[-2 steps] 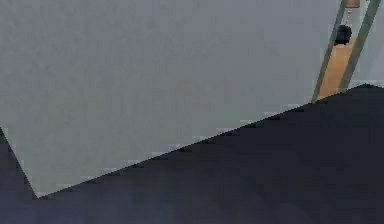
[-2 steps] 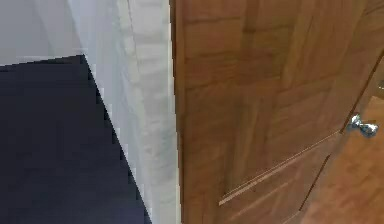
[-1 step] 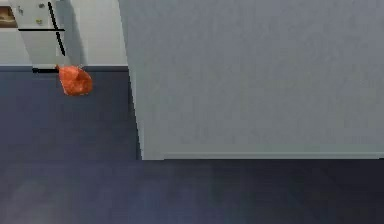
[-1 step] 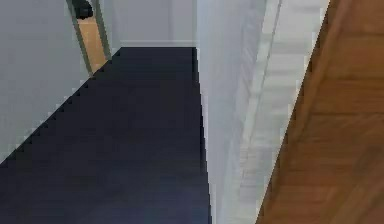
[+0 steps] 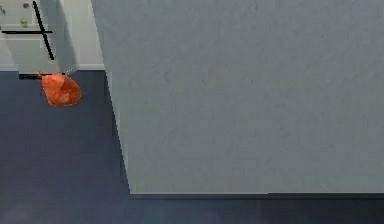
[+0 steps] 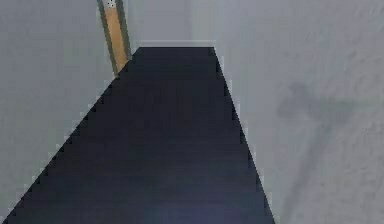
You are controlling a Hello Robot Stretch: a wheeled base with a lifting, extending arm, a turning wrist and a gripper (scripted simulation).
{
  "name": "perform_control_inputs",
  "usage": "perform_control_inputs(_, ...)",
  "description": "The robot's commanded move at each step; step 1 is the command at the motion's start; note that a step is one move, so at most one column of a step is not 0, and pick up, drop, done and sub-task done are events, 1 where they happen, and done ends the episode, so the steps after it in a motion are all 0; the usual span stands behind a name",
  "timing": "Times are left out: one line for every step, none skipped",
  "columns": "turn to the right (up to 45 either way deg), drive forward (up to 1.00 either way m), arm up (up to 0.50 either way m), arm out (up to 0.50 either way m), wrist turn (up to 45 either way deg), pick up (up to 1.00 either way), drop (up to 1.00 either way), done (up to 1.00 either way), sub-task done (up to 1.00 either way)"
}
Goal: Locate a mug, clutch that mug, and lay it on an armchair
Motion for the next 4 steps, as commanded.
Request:
perform_control_inputs(-45.0,0.00,0.00,0.00,0.0,0.00,0.00,0.00,0.00)
perform_control_inputs(-30.0,0.00,0.00,0.00,0.0,0.00,0.00,0.00,0.00)
perform_control_inputs(0.0,1.00,0.00,0.00,0.0,0.00,0.00,0.00,0.00)
perform_control_inputs(0.0,1.00,0.00,0.00,0.0,0.00,0.00,0.00,0.00)
